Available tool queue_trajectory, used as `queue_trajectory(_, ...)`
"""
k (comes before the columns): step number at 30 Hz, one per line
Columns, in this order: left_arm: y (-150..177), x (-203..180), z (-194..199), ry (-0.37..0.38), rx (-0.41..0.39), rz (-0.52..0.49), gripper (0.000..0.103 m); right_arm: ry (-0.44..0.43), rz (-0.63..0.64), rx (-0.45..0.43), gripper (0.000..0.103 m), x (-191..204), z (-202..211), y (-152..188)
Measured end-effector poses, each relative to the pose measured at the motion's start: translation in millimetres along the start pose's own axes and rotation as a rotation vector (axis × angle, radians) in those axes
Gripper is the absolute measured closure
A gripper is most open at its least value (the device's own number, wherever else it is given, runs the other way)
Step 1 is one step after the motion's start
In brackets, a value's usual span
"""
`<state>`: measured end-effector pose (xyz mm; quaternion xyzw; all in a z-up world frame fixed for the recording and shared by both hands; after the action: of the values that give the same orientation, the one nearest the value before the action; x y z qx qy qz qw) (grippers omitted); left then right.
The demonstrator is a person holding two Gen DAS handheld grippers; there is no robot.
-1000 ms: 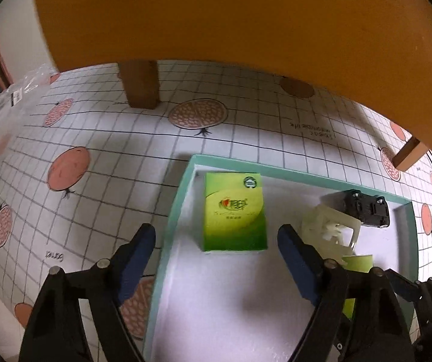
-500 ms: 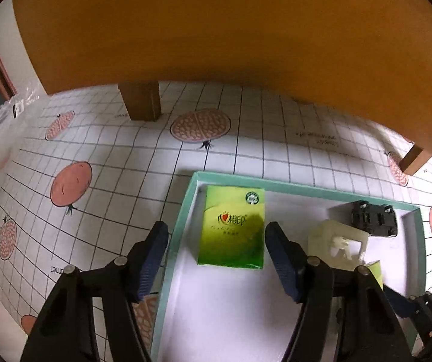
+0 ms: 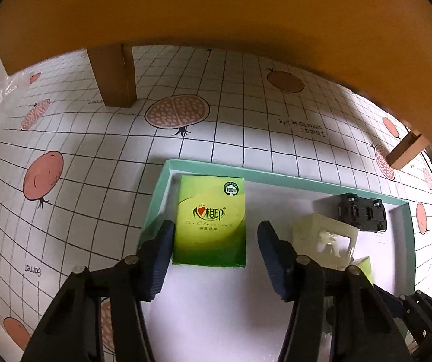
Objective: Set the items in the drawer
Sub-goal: 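Grasp a green tissue pack with the left tool while the right tool grasps the other pack, then carry the tissue pack with the left tool while the right tool carries its pack to the drawer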
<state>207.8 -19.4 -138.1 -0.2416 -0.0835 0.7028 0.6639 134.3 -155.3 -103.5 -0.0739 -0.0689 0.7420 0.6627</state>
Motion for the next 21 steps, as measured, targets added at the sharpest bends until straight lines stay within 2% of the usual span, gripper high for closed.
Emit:
queue_trajectory(2,2.0,0.0,-5.1,0.004,0.016,-0.004,0.054,0.000,0.001,0.000,0.053,-0.2,-0.2,0.0)
queue_trajectory(12,12.6,-4.3,-3.3,0.003,0.025,-0.031,0.055,0.011,0.020,-0.001,0.053,0.6,0.1,0.1)
queue_trajectory(21,41.3,-14.2,8.7,-0.018,0.093,-0.054,0.055,0.038,0.038,-0.003,0.053,-1.8,1.8,4.0)
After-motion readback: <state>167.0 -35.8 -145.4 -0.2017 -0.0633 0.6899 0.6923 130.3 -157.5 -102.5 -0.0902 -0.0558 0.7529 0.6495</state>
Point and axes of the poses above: each gripper's, at about its wrist camera, not at the fingertips, and z roughly against the way its jaws point, x to its left, y to its underside, the point moved 6 cm from there along -z, roughly the way its jaws point, and after that the axes turned 8 degrees about y, right-handed, at the moved point
